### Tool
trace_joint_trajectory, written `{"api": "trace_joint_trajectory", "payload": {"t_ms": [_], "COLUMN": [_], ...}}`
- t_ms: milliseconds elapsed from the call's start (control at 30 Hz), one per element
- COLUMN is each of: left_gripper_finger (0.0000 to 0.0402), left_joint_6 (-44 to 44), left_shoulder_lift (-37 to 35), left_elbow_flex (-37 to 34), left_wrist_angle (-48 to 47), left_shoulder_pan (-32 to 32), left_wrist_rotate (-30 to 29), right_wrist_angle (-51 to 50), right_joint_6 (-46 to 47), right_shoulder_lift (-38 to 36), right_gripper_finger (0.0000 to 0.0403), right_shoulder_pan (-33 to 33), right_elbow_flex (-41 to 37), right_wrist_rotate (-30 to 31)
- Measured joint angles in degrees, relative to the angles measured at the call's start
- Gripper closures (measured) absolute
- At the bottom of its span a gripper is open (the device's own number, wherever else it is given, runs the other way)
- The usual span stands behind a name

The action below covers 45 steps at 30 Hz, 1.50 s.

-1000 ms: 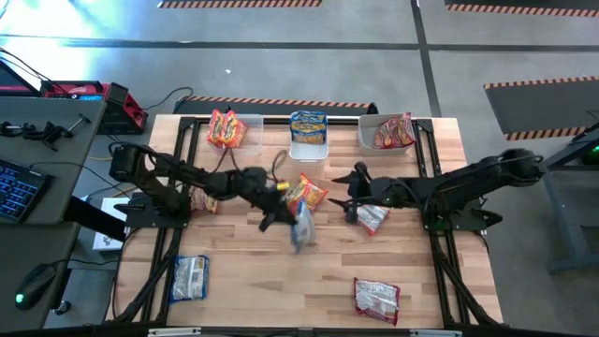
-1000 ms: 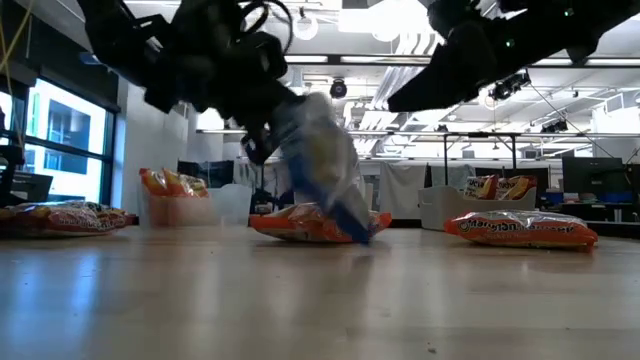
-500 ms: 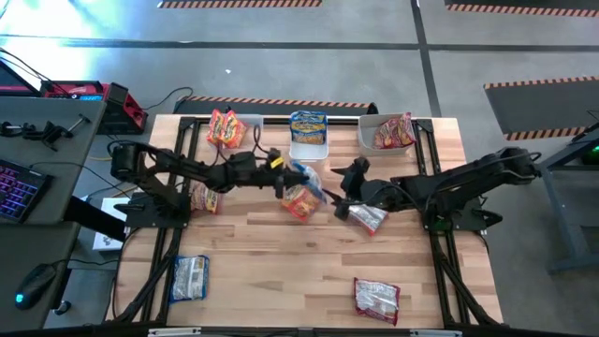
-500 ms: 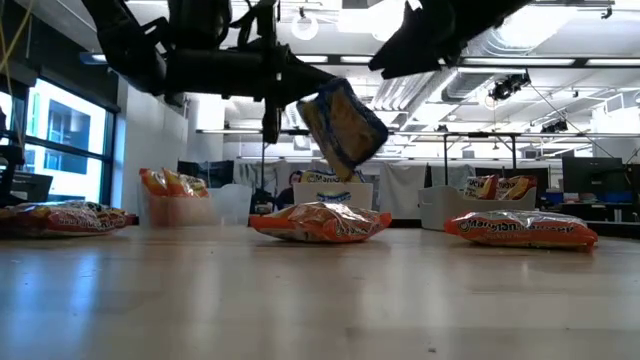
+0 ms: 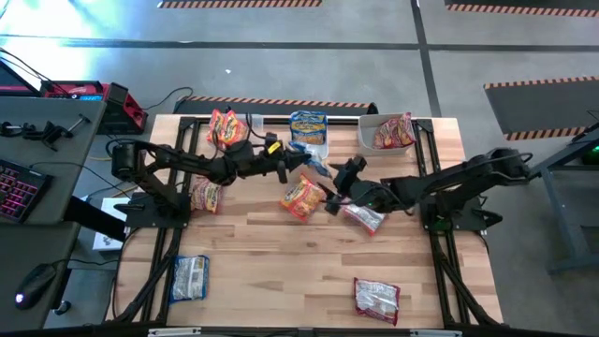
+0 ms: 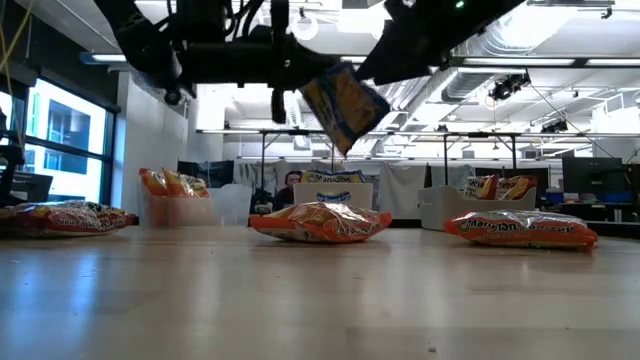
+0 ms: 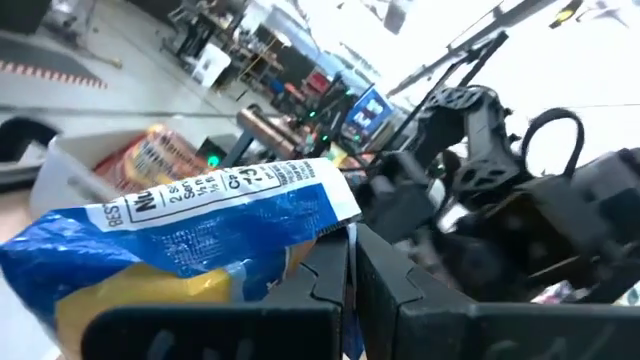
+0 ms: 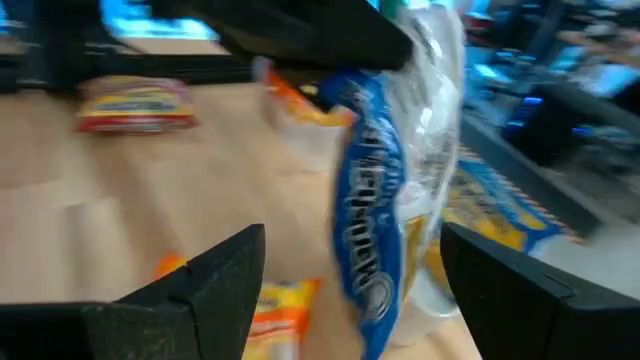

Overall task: Sort Maruchan noodles
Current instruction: Put the right blue noodle pack into the white bin

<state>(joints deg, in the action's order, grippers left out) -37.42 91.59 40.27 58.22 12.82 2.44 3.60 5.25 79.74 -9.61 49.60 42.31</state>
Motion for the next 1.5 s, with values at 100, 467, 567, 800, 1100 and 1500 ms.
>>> {"api": "trace_joint_trajectory", "payload": {"t_ms": [100, 467, 567, 800, 1100, 1500], "left_gripper_finger": [0.0401, 0.0402, 0.0401, 0.0369, 0.0281, 0.0238], "left_joint_6": [0.7, 1.3, 2.2, 13.7, 25.6, 36.2], "left_shoulder_lift": [0.0, 0.0, 0.0, -0.3, -11.0, -21.1], "left_elbow_flex": [1.3, 2.0, 2.0, 2.0, 1.9, -5.4], "left_wrist_angle": [0.0, -0.1, 0.0, -1.7, -17.1, -20.3], "left_shoulder_pan": [-0.1, -0.1, -0.1, 0.0, 2.0, 0.1], "left_wrist_rotate": [0.4, 2.8, 3.9, 6.4, 14.0, 14.2], "right_wrist_angle": [-0.1, -0.8, -0.7, -0.2, -5.7, 34.6], "right_joint_6": [-1.2, -2.4, -2.3, -4.1, -5.2, -7.3], "right_shoulder_lift": [2.6, 6.2, 6.2, 6.0, 0.3, -15.1], "right_gripper_finger": [0.0119, 0.0177, 0.0242, 0.0385, 0.0381, 0.0398], "right_shoulder_pan": [1.1, 6.5, 7.7, 8.5, 9.5, 16.9], "right_elbow_flex": [2.3, 6.9, 6.9, 6.9, 6.1, -23.0], "right_wrist_rotate": [4.2, 0.5, -2.5, -5.4, -5.8, -40.1]}}
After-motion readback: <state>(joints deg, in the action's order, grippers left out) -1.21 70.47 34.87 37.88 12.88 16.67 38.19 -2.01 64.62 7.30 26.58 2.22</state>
